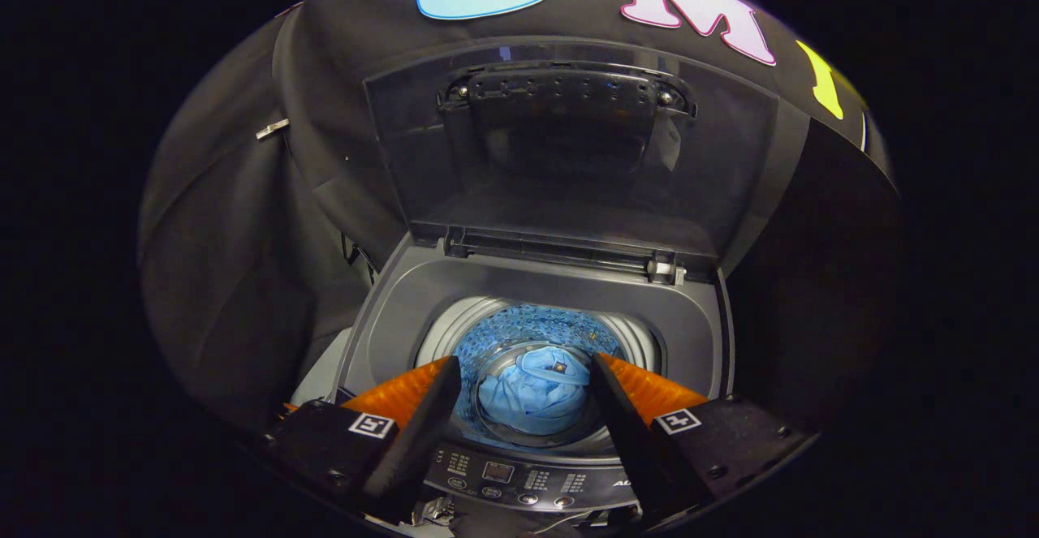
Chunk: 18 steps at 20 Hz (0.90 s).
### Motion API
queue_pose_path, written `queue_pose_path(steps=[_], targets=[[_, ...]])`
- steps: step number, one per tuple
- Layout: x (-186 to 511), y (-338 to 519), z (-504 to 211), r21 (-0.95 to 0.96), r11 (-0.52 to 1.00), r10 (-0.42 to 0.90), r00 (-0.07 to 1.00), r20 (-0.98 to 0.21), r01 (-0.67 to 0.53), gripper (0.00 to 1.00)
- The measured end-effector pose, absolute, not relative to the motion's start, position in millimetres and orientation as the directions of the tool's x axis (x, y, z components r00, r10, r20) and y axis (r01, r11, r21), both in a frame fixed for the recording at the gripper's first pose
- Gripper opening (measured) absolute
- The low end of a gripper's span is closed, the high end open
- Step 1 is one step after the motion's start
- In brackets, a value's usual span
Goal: Put the clothes into the washing machine and then close the washing machine lid.
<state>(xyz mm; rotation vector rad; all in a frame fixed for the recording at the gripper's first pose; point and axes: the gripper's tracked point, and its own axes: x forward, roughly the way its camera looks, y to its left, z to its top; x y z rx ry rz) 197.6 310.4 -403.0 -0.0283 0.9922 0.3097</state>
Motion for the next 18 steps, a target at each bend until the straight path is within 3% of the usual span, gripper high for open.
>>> queue_pose_path(steps=[5,9,14,18], targets=[[203,309,-390,0.087,0.958,0.23,0.553,-0.801,-0.272,1.0],[217,312,-351,0.075,0.961,0.238,0.661,-0.712,-0.266,1.0],[251,297,-237,0.077,0.981,0.195,0.901,-0.388,-0.18,1.0],[275,285,-153,0.196,0.967,0.191,0.972,-0.141,-0.161,0.99]])
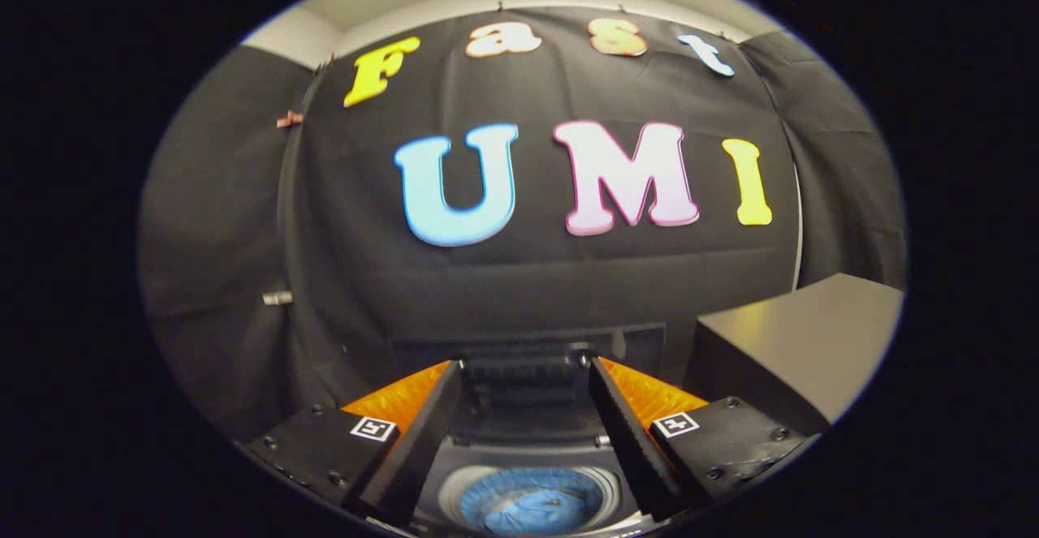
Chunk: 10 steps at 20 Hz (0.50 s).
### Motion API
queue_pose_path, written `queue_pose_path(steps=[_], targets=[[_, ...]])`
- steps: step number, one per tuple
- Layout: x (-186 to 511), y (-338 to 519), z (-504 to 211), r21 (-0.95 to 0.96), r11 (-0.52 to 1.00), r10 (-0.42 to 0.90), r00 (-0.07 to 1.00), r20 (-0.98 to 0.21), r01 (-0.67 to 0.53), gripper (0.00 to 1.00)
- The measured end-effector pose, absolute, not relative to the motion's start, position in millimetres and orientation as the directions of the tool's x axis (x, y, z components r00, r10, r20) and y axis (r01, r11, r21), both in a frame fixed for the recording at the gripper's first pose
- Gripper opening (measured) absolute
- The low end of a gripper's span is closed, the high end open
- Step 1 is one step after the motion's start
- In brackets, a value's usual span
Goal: Put the clothes into the washing machine and then close the washing machine lid.
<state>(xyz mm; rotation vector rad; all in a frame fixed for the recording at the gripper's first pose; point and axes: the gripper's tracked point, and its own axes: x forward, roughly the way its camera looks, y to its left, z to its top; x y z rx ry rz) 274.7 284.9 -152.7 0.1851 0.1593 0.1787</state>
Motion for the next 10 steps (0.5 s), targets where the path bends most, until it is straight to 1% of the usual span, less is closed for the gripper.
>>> queue_pose_path(steps=[1,3,6,8,10], targets=[[290,275,-145,0.178,0.975,0.155,0.982,-0.109,-0.134,0.99],[313,272,-133,0.126,0.984,0.142,0.986,-0.088,-0.13,0.99],[356,278,-104,0.124,0.984,0.133,0.99,-0.051,-0.126,0.99],[382,281,-103,0.084,0.99,0.114,0.992,-0.05,-0.11,0.99],[398,294,-112,0.092,0.991,0.102,0.993,-0.062,-0.096,0.99]])
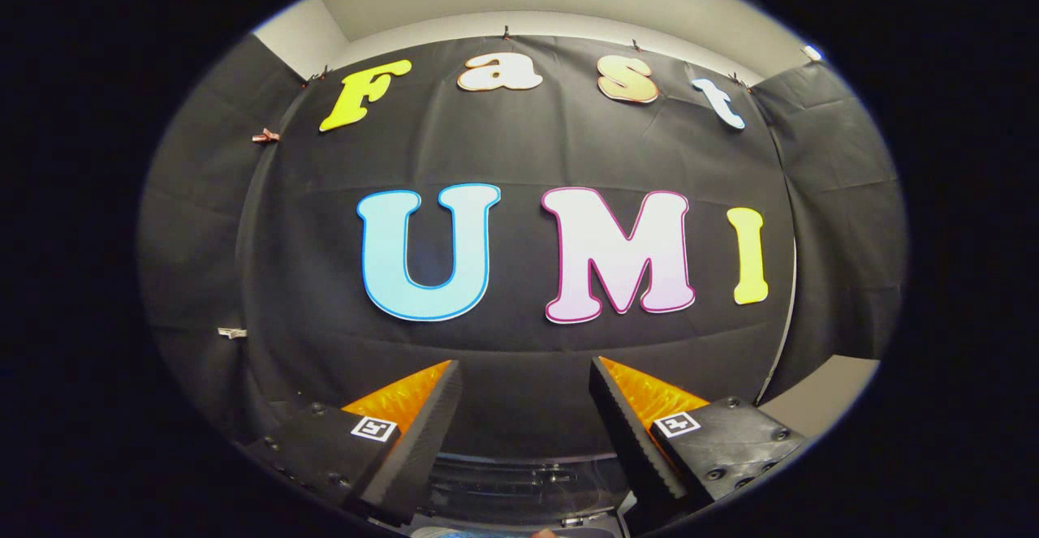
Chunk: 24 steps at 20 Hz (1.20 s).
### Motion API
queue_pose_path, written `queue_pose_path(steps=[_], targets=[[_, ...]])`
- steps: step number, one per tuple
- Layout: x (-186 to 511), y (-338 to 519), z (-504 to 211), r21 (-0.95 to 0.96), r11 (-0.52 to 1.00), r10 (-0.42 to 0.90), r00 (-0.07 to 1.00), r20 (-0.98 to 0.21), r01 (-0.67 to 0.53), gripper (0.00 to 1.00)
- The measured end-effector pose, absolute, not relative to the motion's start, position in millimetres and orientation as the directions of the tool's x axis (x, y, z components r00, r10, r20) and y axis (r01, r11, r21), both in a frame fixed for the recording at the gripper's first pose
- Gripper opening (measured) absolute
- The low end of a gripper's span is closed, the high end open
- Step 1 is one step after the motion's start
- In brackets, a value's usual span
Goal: Put the clothes into the washing machine and then close the washing machine lid.
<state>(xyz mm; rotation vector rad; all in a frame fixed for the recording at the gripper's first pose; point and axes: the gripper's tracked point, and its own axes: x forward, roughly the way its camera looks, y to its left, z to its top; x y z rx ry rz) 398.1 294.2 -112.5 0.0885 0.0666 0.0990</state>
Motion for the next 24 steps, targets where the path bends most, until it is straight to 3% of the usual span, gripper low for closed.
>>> queue_pose_path(steps=[9,15,18,24], targets=[[426,304,-201,0.158,0.987,0.007,0.984,-0.18,0.022,0.99],[447,330,-240,0.026,0.996,0.085,0.97,-0.228,-0.081,0.99],[449,336,-265,0.062,0.994,0.103,0.949,-0.299,-0.088,1.0],[446,338,-263,0.079,0.992,0.116,0.95,-0.29,-0.097,1.0]])
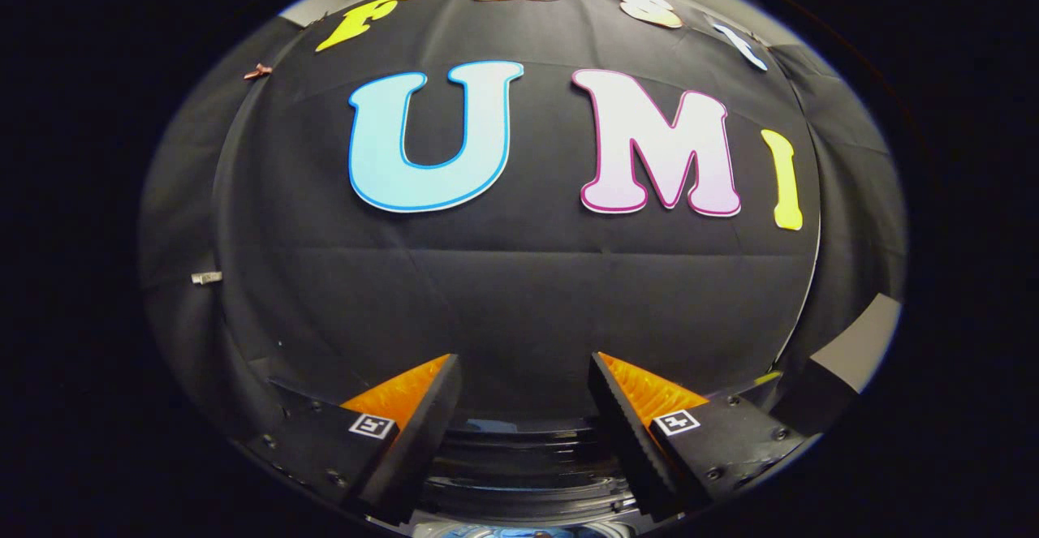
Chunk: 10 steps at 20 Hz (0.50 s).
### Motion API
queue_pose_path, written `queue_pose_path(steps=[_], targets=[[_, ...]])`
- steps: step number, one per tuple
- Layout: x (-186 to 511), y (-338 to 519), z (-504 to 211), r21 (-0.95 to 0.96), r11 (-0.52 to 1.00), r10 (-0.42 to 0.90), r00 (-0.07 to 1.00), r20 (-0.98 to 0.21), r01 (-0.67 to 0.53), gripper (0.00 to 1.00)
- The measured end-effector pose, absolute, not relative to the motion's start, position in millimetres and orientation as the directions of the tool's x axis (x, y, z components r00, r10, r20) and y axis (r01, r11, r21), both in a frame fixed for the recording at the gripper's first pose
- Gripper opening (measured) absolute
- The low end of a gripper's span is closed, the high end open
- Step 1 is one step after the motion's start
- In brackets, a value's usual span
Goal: Put the clothes into the washing machine and then close the washing machine lid.
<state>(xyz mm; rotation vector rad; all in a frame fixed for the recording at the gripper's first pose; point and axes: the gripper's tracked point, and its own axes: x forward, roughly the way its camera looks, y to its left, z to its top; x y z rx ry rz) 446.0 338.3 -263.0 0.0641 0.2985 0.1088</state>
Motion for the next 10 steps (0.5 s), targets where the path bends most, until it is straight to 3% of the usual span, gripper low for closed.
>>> queue_pose_path(steps=[4,10], targets=[[437,338,-257,0.069,0.991,0.127,0.964,-0.235,-0.113,1.0],[422,337,-257,0.076,0.989,0.143,0.944,-0.297,-0.127,1.0]])
